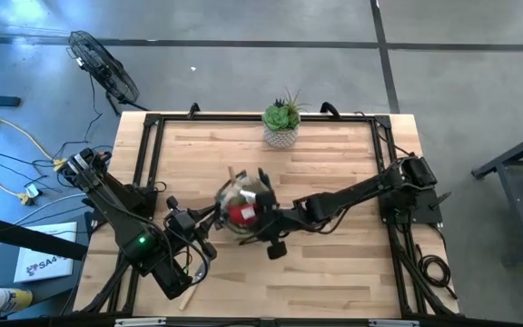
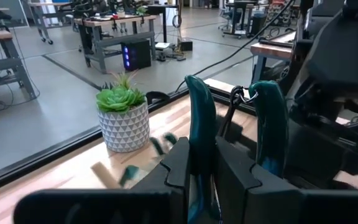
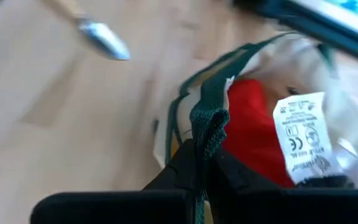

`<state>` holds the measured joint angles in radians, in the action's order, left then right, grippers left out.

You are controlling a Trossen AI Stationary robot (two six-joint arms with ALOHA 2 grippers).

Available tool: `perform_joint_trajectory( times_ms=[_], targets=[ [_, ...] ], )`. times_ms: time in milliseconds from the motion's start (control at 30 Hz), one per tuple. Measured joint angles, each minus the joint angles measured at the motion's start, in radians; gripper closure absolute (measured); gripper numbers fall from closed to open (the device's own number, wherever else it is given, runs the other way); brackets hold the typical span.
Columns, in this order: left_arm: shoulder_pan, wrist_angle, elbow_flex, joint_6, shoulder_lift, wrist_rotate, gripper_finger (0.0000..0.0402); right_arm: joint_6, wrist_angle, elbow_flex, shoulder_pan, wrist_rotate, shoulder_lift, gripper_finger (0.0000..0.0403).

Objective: Pick & Place Garden tools in Gardening bag
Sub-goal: Put the shear scissors into the gardening bag

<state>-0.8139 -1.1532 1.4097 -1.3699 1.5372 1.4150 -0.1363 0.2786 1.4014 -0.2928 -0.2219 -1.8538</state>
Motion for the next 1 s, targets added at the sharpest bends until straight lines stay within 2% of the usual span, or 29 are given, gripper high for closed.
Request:
perform_joint_trajectory(
  times_ms=[133, 333, 500, 800, 1000],
  targets=[
    [0.000, -0.001, 0.000, -0.001, 0.000, 0.001, 0.0363, 0.021, -0.004, 0.000, -0.001, -0.148, 0.000, 0.0398],
    [0.000, -0.001, 0.000, -0.001, 0.000, 0.001, 0.0363, 0.070, 0.044, 0.000, -0.004, -0.109, 0.000, 0.0398],
    [0.000, -0.001, 0.000, -0.019, 0.000, -0.007, 0.0363, 0.126, 0.159, 0.000, -0.017, -0.114, 0.000, 0.0398],
    [0.002, -0.002, 0.001, -0.214, 0.109, 0.117, 0.0363, 0.109, 0.051, 0.000, -0.021, -0.116, 0.000, 0.0398],
    [0.002, -0.110, 0.000, -0.317, 0.137, 0.151, 0.0363, 0.081, -0.025, 0.000, -0.018, -0.091, 0.000, 0.0398]
  ],
)
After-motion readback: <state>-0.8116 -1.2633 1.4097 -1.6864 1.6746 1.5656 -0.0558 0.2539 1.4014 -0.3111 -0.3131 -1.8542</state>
